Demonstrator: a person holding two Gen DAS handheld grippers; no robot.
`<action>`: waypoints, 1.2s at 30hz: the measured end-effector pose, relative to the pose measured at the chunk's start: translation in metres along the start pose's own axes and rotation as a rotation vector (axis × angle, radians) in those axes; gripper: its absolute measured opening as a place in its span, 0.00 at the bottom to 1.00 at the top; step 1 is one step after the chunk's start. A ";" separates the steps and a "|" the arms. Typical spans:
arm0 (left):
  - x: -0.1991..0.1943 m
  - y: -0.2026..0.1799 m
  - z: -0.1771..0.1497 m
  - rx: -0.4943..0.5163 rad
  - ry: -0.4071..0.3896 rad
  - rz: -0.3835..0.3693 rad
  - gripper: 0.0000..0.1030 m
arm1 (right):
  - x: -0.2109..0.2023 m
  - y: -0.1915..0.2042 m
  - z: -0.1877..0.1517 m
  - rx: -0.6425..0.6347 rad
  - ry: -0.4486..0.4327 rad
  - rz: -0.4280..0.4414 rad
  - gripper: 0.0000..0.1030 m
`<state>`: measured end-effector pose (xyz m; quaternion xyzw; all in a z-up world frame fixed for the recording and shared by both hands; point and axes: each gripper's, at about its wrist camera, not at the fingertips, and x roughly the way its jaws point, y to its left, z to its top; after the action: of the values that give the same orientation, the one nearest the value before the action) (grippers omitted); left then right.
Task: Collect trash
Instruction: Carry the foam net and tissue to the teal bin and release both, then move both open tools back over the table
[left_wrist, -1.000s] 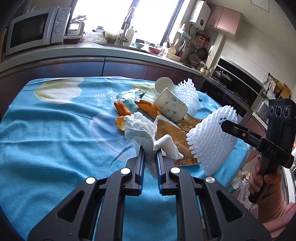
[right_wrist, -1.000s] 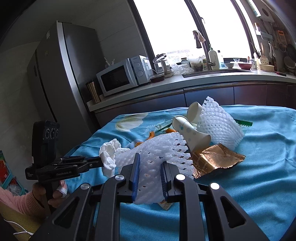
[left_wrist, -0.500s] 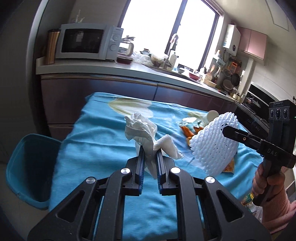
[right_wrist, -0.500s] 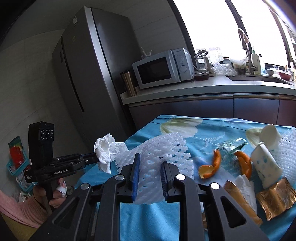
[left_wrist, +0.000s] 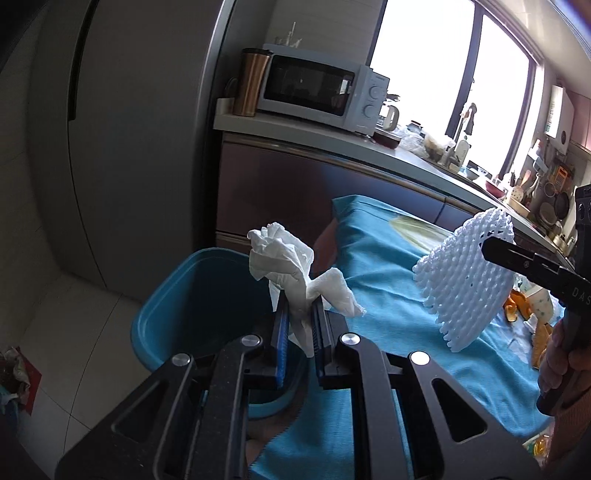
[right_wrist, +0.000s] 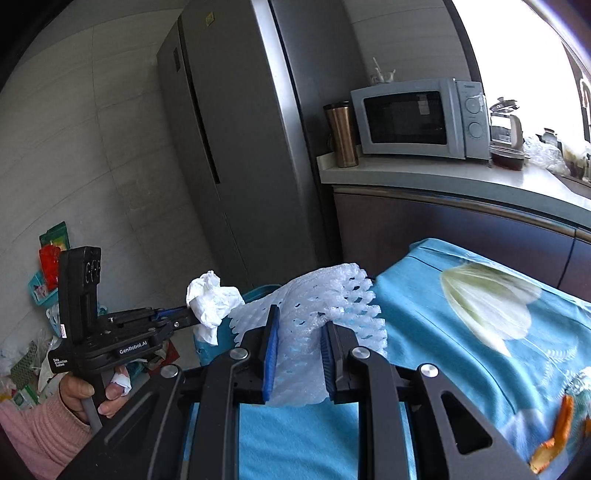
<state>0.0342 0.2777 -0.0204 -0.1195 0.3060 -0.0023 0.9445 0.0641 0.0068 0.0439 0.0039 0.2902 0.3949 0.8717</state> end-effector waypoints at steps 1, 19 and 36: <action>0.003 0.007 0.001 -0.005 0.005 0.013 0.12 | 0.008 0.004 0.003 -0.009 0.007 0.004 0.19; 0.066 0.048 -0.016 -0.059 0.135 0.109 0.13 | 0.150 0.041 0.017 -0.137 0.232 -0.064 0.24; 0.106 0.059 -0.030 -0.094 0.178 0.172 0.36 | 0.181 0.037 0.008 -0.124 0.325 -0.078 0.43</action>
<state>0.0984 0.3204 -0.1188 -0.1364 0.3975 0.0826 0.9036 0.1367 0.1589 -0.0321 -0.1250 0.4025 0.3733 0.8265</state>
